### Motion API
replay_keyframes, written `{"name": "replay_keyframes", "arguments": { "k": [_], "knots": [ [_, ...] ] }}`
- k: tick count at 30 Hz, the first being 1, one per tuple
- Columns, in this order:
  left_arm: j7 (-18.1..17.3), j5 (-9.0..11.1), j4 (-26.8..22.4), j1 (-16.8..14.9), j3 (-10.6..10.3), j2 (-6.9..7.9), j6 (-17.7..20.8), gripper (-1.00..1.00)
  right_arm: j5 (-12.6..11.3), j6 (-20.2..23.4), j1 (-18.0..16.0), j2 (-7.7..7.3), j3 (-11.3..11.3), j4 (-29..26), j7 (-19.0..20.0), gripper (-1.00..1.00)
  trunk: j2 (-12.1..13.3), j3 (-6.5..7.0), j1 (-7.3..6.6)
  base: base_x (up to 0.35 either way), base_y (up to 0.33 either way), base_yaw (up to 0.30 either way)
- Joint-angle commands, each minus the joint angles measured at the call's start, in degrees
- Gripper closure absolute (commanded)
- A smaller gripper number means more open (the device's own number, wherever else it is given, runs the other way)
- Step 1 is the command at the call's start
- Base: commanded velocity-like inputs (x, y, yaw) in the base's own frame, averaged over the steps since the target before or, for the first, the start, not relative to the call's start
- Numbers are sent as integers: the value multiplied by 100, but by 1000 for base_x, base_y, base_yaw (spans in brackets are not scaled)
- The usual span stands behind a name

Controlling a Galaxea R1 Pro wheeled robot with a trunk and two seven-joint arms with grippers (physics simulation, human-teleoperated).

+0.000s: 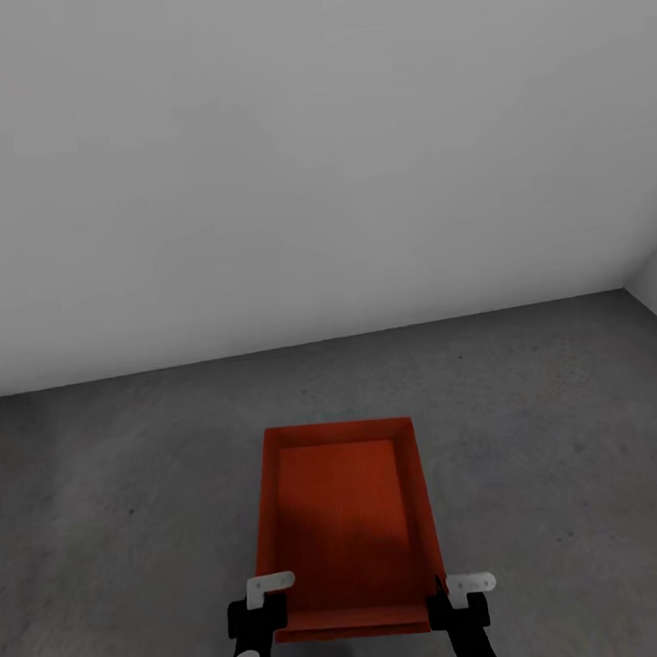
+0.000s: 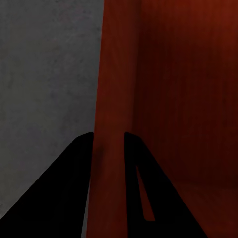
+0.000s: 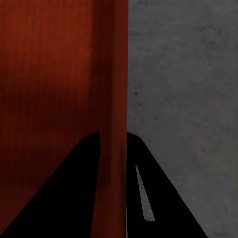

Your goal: Move the two storage containers from the living room to the garage. In the garage, place one container on the floor and stack the other container on top of it (either order is fine).

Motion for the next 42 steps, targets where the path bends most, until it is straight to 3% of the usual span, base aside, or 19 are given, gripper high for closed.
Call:
{"name": "replay_keyframes", "arguments": {
  "k": [1,42],
  "knots": [
    [73,187,32,0,-22,-2,-46,100,-157,-75,-6,1,-39,-373,-29,100,-2,-3,0,0,0,0],
    [67,195,49,0,-22,5,-46,100,-157,-83,-6,1,-39,-373,-29,100,-2,-3,0,-16,0,0]
  ]
}}
